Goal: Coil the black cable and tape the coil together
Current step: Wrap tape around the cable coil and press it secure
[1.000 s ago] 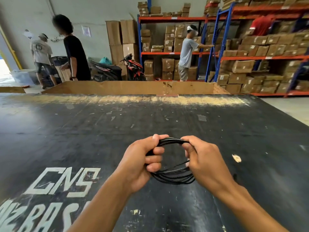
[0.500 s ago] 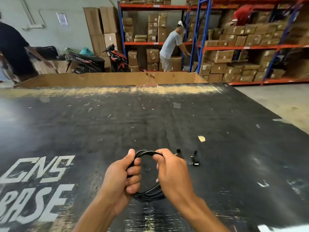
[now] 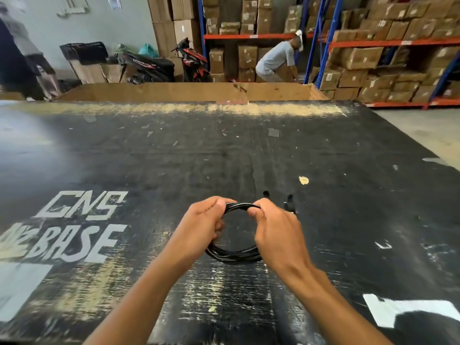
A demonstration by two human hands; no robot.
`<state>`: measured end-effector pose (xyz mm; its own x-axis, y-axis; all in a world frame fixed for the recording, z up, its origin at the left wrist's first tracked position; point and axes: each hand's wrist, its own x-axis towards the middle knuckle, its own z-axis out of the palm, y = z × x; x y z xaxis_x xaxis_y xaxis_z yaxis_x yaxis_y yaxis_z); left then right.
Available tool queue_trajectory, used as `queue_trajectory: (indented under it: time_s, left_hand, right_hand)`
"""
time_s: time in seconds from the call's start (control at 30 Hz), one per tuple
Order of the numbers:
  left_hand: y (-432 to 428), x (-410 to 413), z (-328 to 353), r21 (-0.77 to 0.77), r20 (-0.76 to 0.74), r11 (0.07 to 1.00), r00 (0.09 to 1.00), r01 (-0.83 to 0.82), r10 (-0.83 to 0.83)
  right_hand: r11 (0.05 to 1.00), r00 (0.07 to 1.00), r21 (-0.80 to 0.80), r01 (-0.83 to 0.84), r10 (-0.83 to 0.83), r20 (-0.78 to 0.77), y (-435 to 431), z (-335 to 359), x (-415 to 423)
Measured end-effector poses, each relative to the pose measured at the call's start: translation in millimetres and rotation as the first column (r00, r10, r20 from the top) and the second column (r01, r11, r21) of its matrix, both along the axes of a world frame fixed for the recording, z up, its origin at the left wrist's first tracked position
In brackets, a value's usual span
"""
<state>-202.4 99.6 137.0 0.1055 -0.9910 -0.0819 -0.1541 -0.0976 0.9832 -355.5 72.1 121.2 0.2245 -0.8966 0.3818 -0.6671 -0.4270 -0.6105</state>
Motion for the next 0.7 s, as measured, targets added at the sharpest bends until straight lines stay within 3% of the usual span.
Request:
queue_trajectory:
  time_s: [0.1,0.2,0.3,0.37,0.43,0.5,0.6,0.7]
  left_hand:
    - [1,4,-6,-0.065,0.217,0.995,0.975,0.069,-0.054]
    - [-5,11,-10,-0.131,0.596,0.987,0.803,0.091,0.005]
    - [-13,22,-15,-0.203,0.682,0.971,0.73,0.125,0.048]
    - [-20,33,-17,-0.167,0.537,0.975,0.843,0.149,-0.037]
    - [-28,45,-14,-0.006,0.093,0.993,0.989,0.116,-0.115]
    - [-33,56,-9,0.179,-0.268,0.965,0.953,0.192,-0.14]
    - [-43,70,-9,0.212,-0.288,0.951,0.944,0.226,-0.16]
    - [-51,76,-17,0.014,-0.041,0.979,0.979,0.202,-0.201]
  right_hand:
    - [1.0,1.0,0.011,0.015,-0.015,0.002,0,-1,2]
    - [0.999,0.999,0.027,0.033,-0.033,0.013,0,-5,8]
    - [0.998,0.997,0.037,0.048,-0.05,0.057,-5,-6,19]
    - [0.998,0.998,0.035,0.054,-0.055,0.044,-8,-6,28]
    - [0.997,0.997,0.019,0.079,-0.079,0.012,-10,-7,41]
    - [0.991,0.991,-0.003,0.135,-0.135,0.02,-10,-10,55]
    - [0.973,0.972,-0.007,0.232,-0.231,0.045,-9,-16,71]
    - [0.957,0.956,0.003,0.291,-0.291,0.044,-8,-21,78]
